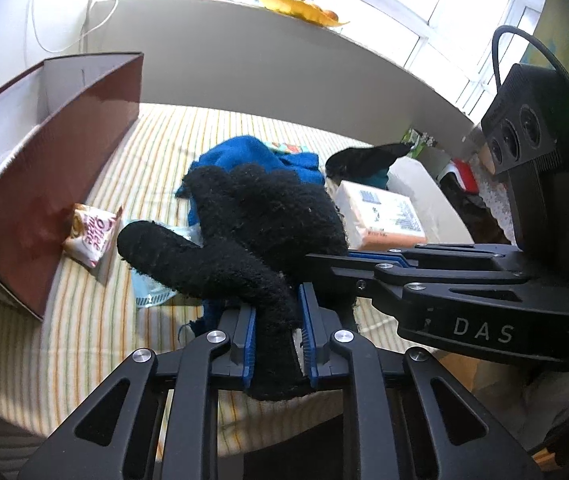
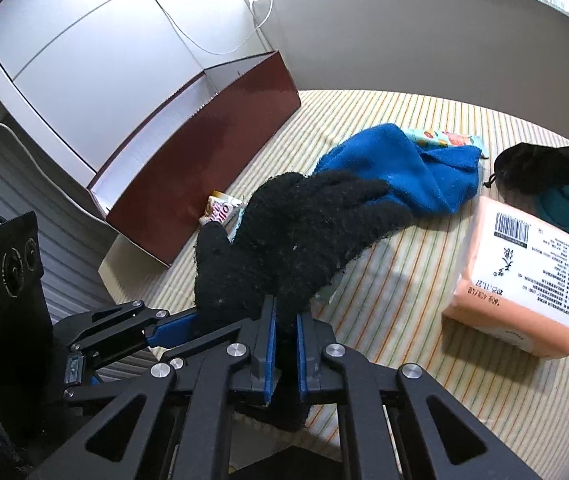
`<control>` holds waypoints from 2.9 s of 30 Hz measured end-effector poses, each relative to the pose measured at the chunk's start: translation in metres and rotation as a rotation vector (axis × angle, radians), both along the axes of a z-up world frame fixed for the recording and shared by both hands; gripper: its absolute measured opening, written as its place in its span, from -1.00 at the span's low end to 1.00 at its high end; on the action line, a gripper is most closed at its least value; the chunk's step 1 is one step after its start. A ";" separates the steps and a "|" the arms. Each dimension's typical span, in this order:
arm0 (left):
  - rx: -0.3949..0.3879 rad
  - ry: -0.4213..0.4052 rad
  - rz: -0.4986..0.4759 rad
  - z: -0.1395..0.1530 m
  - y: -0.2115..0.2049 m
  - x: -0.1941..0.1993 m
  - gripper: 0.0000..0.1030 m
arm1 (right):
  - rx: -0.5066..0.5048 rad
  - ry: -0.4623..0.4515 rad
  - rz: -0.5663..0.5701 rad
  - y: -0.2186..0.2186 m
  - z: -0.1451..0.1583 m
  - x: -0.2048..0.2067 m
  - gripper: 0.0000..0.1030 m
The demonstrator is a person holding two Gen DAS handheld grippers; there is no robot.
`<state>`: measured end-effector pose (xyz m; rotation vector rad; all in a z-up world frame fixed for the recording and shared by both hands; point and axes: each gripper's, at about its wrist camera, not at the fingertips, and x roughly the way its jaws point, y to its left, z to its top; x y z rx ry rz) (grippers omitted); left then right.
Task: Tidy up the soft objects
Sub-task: 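Lift the black glove with the left gripper and drop it into the brown shoebox, then move the right gripper to the pink packaged box and close on it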
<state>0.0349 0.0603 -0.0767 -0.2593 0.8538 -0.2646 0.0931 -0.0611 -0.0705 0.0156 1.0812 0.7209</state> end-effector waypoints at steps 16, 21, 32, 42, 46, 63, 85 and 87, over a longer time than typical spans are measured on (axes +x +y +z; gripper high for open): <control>0.015 -0.184 0.126 0.074 0.068 -0.002 -0.66 | 0.061 -0.170 0.105 0.068 0.087 0.010 -0.85; 0.044 -0.212 0.207 0.084 0.104 0.001 -0.66 | 0.075 -0.216 0.173 0.115 0.107 0.017 -0.85; 0.058 -0.176 0.344 0.078 0.167 0.013 -0.66 | 0.066 -0.218 0.253 0.203 0.103 0.042 -0.85; 0.072 -0.111 0.390 0.057 0.179 0.020 -0.66 | 0.026 -0.177 0.268 0.232 0.070 0.062 -0.83; 0.113 -0.098 0.414 0.056 0.178 0.022 -0.55 | 0.019 -0.165 0.249 0.228 0.063 0.067 0.12; 0.111 -0.135 0.396 0.067 0.146 -0.006 -0.34 | 0.087 -0.273 0.100 0.112 0.081 0.042 0.53; 0.019 -0.054 0.101 0.036 0.009 0.015 -0.13 | -0.025 -0.234 -0.191 -0.108 0.045 0.042 0.53; 0.018 -0.043 0.074 0.032 -0.006 0.020 -0.04 | -0.029 -0.209 -0.213 -0.122 0.038 0.042 0.53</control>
